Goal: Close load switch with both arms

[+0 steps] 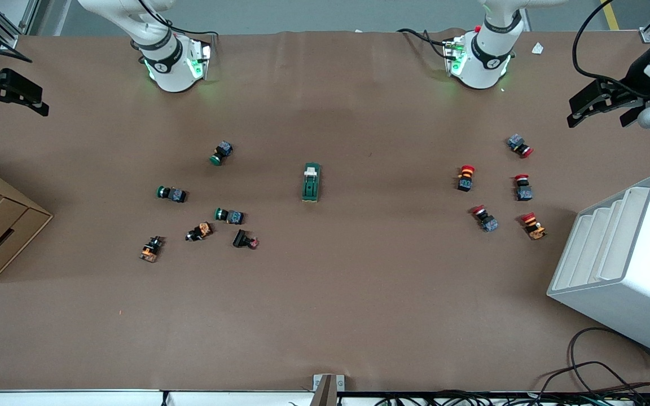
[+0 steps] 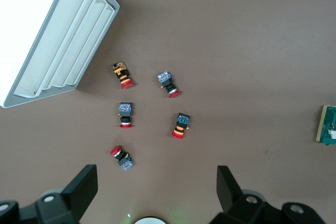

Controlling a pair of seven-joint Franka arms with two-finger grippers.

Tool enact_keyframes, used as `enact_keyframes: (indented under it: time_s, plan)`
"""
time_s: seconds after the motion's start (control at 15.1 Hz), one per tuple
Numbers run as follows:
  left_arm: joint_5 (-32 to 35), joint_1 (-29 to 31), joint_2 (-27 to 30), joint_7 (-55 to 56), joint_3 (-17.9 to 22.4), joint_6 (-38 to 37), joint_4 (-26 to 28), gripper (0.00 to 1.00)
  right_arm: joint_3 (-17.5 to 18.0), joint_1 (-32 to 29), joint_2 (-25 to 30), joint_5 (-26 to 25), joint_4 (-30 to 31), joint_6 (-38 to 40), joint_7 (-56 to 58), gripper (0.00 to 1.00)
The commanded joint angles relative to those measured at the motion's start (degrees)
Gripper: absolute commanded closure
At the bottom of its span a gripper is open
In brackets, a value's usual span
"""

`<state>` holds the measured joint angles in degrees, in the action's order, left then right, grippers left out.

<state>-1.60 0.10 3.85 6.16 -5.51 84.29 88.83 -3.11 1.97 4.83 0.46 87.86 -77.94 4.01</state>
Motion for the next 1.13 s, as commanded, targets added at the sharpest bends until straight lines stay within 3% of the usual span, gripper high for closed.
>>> enact_keyframes:
  time_s: [0.0, 0.53, 0.8, 1.06]
  plan:
    - [-0.1, 0.2, -0.5, -1.0, 0.1, -0.3, -1.2, 0.0, -0.5, 0.3, 1.6, 0.7, 1.6, -0.3, -0.7, 0.0]
    - [-0.8, -0.5, -2.2, -0.6, -0.6, 0.6, -2.3, 0.0, -0.3, 0.4, 1.6, 0.7, 1.4, -0.3, -1.7, 0.0]
    - [-0.3, -2.4, -5.3, 0.5, -6.3, 4.2, -1.9, 0.0, -0.2, 0.6, 1.4, 0.3, 0.8, -0.2, -1.0, 0.0]
    - [-0.1, -4.8, -10.3, 12.0, -13.0, 11.2, -1.7, 0.0, -0.3, 0.5, 1.1, 0.2, -0.1, -0.2, -1.2, 0.0]
